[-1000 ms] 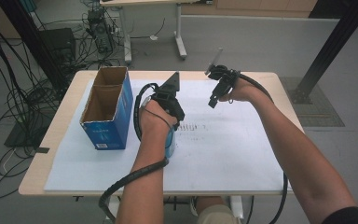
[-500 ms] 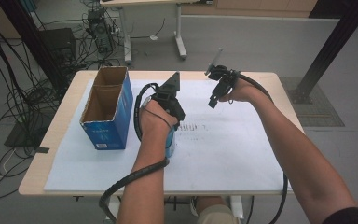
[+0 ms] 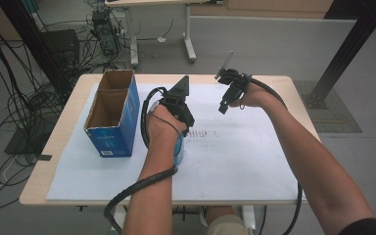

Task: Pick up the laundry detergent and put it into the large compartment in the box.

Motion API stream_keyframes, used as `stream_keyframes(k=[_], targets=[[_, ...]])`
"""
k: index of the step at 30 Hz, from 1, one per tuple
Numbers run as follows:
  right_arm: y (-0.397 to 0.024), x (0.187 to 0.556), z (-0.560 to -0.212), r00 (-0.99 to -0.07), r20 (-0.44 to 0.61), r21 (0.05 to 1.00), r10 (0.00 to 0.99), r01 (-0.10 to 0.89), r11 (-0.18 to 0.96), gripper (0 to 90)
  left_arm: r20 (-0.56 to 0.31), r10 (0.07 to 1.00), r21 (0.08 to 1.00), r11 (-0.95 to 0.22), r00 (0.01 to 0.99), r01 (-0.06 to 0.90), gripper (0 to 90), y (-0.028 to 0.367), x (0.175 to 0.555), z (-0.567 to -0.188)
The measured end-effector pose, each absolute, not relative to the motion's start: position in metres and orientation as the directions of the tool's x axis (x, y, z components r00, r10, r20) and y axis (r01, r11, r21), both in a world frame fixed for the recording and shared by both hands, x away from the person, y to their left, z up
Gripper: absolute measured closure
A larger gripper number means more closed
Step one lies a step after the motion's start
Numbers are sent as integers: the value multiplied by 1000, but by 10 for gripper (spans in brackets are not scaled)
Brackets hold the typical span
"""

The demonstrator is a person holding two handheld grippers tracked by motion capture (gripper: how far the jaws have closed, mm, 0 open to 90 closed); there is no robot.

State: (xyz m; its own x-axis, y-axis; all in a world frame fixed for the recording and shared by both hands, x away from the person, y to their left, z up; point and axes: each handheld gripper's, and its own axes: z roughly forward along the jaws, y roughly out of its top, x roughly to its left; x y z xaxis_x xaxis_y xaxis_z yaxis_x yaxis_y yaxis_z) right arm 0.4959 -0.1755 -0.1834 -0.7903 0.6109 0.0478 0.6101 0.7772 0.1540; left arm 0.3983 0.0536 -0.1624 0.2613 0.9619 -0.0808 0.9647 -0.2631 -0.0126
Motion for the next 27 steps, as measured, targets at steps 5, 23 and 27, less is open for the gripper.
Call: stream_keyframes(k=[5, 23, 27], targets=[[-181, 496, -187, -786, 59, 158, 615, 616, 772, 59, -73, 960, -13, -270, 269, 963, 381, 51, 399, -162], [-189, 497, -187, -775, 63, 166, 629, 630, 759, 59, -69, 959, -15, -277, 276, 961, 381, 48, 401, -162], [-187, 497, -187, -775, 65, 162, 628, 629, 760, 59, -72, 960, -13, -272, 270, 962, 382, 49, 401, -162]])
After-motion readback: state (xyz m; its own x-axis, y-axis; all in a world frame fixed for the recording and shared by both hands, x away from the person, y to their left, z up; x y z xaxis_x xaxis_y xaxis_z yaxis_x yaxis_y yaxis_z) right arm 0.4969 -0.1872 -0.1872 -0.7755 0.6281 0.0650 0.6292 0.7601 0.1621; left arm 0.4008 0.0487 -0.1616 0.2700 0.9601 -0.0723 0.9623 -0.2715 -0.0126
